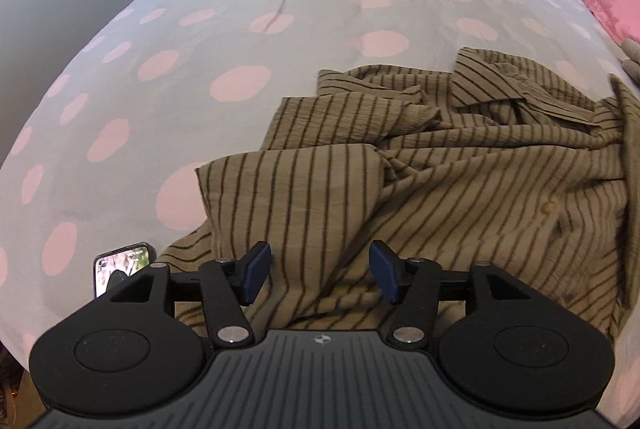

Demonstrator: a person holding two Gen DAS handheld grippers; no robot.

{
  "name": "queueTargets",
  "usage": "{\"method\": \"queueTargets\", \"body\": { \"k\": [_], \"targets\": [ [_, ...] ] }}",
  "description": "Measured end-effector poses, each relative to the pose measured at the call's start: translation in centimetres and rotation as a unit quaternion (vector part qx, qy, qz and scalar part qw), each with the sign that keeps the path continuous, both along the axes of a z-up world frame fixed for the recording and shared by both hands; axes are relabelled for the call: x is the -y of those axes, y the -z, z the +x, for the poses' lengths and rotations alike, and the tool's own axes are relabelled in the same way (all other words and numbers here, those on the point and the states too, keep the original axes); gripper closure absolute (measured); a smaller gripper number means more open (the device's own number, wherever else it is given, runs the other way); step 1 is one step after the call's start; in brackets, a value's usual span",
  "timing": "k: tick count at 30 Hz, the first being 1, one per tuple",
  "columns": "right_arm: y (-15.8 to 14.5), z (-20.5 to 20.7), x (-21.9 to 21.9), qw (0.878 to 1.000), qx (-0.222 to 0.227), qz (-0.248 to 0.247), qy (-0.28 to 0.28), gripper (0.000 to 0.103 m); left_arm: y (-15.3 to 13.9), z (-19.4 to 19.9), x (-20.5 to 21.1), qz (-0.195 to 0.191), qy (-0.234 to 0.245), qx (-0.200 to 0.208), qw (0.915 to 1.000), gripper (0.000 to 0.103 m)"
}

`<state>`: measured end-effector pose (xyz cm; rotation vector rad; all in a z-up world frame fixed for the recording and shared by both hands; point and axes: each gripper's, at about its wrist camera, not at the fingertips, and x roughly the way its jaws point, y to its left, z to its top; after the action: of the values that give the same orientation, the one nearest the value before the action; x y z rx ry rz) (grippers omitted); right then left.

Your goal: Fold clothes

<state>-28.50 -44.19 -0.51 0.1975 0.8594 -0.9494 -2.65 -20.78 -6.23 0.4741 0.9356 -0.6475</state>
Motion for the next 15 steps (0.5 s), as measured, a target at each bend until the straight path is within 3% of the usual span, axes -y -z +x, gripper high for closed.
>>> {"method": "queueTargets", "body": {
  "k": [3, 6, 12, 14, 15],
  "targets": [
    [1.7, 0.0, -1.1, 0.998, 0.023, 0.05, -0.021, 0.053, 0.1, 0.8, -0.5, -0.003, -0.008, -0.001, 1.0, 0.041],
    [4.2, 0.4, -2.0, 0.989, 0.042, 0.138, -0.019, 0.047, 0.6, 1.7, -1.2, 0.005, -0.017, -0.001, 0.9998, 0.038],
    [9.4, 1.4, -4.2, 0.964, 0.025, 0.262, -0.021, 0.047, 3.2, 3.2, -1.1, 0.029, -0.033, -0.035, 0.9985, 0.032],
    [10.1, 1.5, -4.7, 0.962, 0.028, 0.27, -0.021, 0.055, 4.1, 3.3, -0.7, 0.035, -0.03, -0.045, 0.9979, 0.037],
    [10.3, 1.5, -5.0, 0.962, 0.031, 0.271, -0.02, 0.071, 4.4, 3.2, -0.4, 0.037, -0.028, -0.05, 0.9977, 0.043]
  ]
}}
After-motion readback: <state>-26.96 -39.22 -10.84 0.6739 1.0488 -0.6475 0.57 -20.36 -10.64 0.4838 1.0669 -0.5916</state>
